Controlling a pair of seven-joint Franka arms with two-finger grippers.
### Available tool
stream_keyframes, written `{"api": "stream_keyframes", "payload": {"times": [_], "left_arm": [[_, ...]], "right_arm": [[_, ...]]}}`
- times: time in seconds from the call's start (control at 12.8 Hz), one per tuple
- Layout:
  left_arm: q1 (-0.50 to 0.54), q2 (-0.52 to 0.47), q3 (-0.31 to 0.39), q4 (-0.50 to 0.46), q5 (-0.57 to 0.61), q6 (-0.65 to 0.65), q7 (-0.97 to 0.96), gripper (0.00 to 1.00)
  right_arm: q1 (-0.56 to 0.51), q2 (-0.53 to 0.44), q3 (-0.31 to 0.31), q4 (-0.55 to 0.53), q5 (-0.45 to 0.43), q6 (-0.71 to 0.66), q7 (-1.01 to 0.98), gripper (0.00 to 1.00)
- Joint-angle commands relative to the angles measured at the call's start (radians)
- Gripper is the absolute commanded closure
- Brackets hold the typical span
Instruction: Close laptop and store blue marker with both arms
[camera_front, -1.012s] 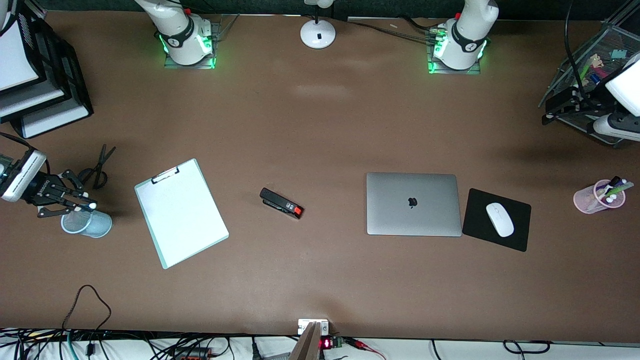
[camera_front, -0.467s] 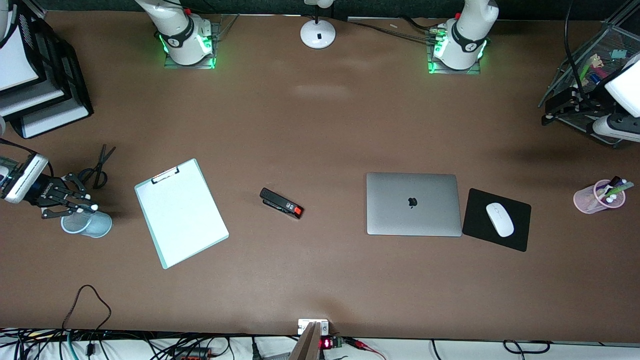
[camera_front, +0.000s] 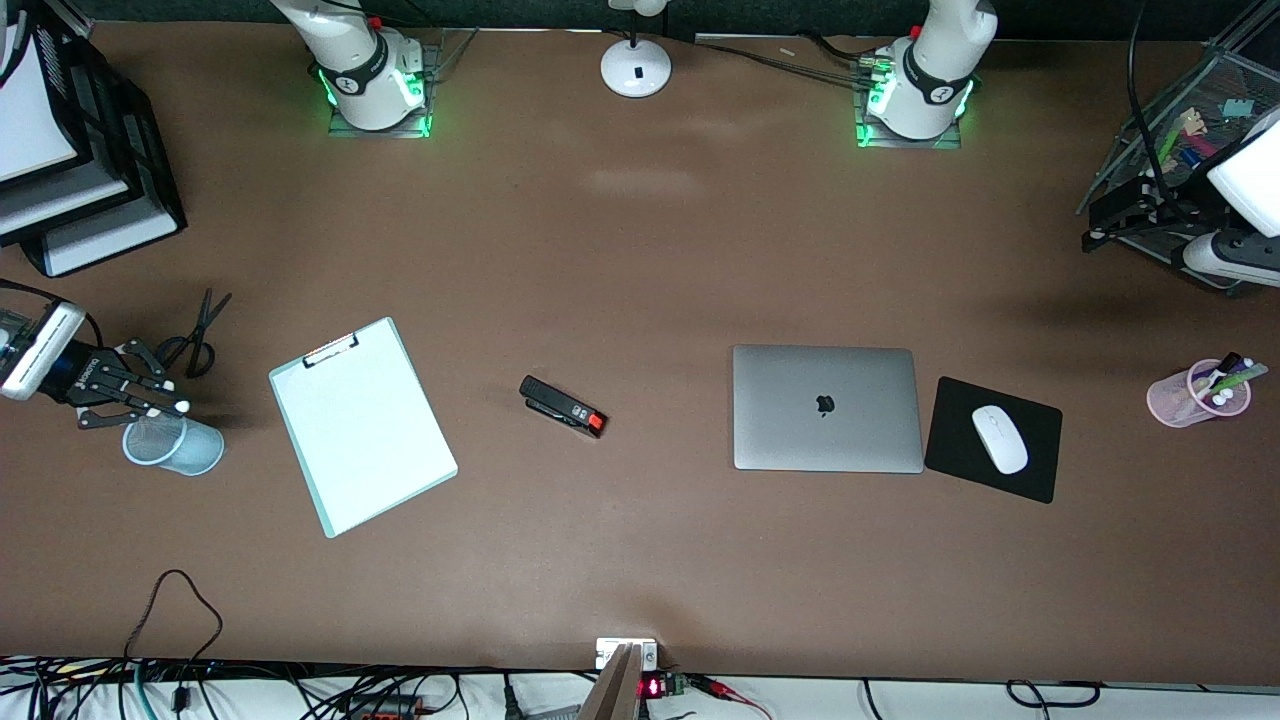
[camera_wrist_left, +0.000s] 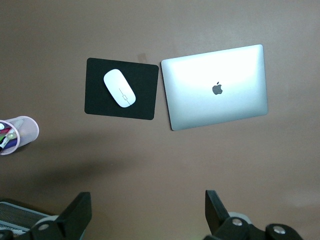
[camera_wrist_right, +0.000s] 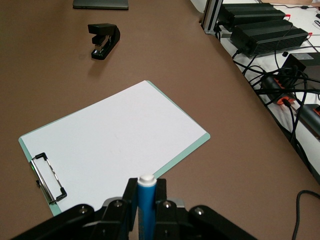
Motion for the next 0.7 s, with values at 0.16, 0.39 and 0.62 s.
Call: {"api": "stream_keyframes", "payload": {"times": [0.16,0.39,0.62], "left_arm": [[0.005,0.017,-0.002,0.034,-0.014,-0.023,0.001,0.0],[0.005,0.017,-0.002,0.034,-0.014,-0.023,0.001,0.0],[0.005,0.017,-0.002,0.034,-0.014,-0.023,0.001,0.0]], "right_arm": [[-0.03,0.014,0.017,0.017,0.009,-0.058,-0.001,1.0],[-0.035,0.018,0.022,0.031,0.01,-0.06,-0.001,0.98],[-0.033,0.015,0.036,0.079,0.01,-0.055,0.014,0.43]]}}
